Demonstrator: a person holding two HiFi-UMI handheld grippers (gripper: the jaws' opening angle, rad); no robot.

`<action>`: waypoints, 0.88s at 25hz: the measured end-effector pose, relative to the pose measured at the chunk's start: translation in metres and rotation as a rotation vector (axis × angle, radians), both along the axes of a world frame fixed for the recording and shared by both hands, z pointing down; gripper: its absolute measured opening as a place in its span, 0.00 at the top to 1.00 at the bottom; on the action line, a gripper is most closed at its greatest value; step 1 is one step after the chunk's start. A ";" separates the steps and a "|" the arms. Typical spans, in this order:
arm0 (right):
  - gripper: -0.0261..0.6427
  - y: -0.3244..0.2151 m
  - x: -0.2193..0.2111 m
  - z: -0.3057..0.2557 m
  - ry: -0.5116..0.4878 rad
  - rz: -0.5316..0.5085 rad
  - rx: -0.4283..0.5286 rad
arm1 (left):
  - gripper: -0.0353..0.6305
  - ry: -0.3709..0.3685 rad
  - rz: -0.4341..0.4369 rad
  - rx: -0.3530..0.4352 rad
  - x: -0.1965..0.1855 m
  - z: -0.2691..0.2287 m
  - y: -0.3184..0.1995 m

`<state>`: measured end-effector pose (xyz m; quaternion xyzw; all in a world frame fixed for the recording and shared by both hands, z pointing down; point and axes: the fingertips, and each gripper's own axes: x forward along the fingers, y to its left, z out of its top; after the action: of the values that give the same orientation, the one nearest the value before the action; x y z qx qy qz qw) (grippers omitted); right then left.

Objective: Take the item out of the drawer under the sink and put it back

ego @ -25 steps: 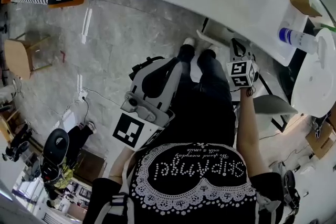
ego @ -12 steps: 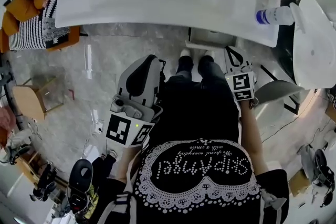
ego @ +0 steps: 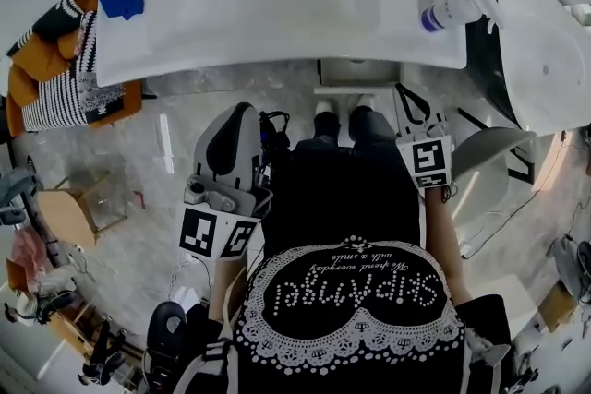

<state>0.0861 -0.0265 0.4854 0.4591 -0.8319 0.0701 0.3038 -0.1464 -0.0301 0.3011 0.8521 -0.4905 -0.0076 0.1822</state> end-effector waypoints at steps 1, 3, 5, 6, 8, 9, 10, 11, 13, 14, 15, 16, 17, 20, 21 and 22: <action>0.93 0.001 0.003 -0.006 -0.012 0.008 0.011 | 0.94 -0.005 0.006 0.006 0.003 -0.001 0.000; 0.93 0.004 0.009 -0.018 -0.046 0.027 0.038 | 0.94 -0.015 0.020 0.015 0.010 -0.003 0.002; 0.93 0.008 0.013 -0.033 -0.086 0.045 0.067 | 0.94 -0.027 0.029 0.024 0.016 -0.003 0.006; 0.93 0.010 0.014 -0.040 -0.103 0.050 0.080 | 0.94 -0.032 0.031 0.029 0.018 -0.004 0.008; 0.93 0.015 0.017 -0.052 -0.128 0.051 0.101 | 0.94 -0.037 0.031 0.040 0.022 -0.006 0.011; 0.93 0.017 0.019 -0.058 -0.136 0.048 0.111 | 0.94 -0.039 0.030 0.045 0.026 -0.008 0.012; 0.93 0.019 0.022 -0.065 -0.142 0.045 0.121 | 0.94 -0.041 0.029 0.050 0.031 -0.010 0.013; 0.93 0.021 0.026 -0.073 -0.152 0.043 0.133 | 0.94 -0.042 0.027 0.055 0.036 -0.014 0.014; 0.93 0.026 0.036 -0.090 -0.184 0.050 0.162 | 0.94 -0.040 0.026 0.069 0.050 -0.022 0.019; 0.93 0.030 0.043 -0.100 -0.205 0.059 0.178 | 0.94 -0.037 0.028 0.075 0.059 -0.026 0.022; 0.93 0.035 0.049 -0.109 -0.224 0.071 0.191 | 0.94 -0.034 0.032 0.080 0.066 -0.029 0.026; 0.93 0.040 0.055 -0.116 -0.239 0.084 0.201 | 0.94 -0.033 0.037 0.085 0.073 -0.032 0.030; 0.93 0.044 0.061 -0.122 -0.250 0.097 0.208 | 0.94 -0.032 0.042 0.089 0.079 -0.033 0.032; 0.93 0.055 0.077 -0.134 -0.272 0.134 0.224 | 0.94 -0.028 0.050 0.105 0.092 -0.036 0.034; 0.93 0.059 0.082 -0.137 -0.282 0.143 0.226 | 0.94 -0.026 0.051 0.111 0.096 -0.037 0.036; 0.93 0.064 0.087 -0.138 -0.294 0.151 0.226 | 0.94 -0.024 0.053 0.116 0.101 -0.038 0.038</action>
<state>0.1731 0.0373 0.3469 0.5364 -0.8329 0.0651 0.1195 -0.0455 0.0083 0.2632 0.8740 -0.4687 -0.0209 0.1266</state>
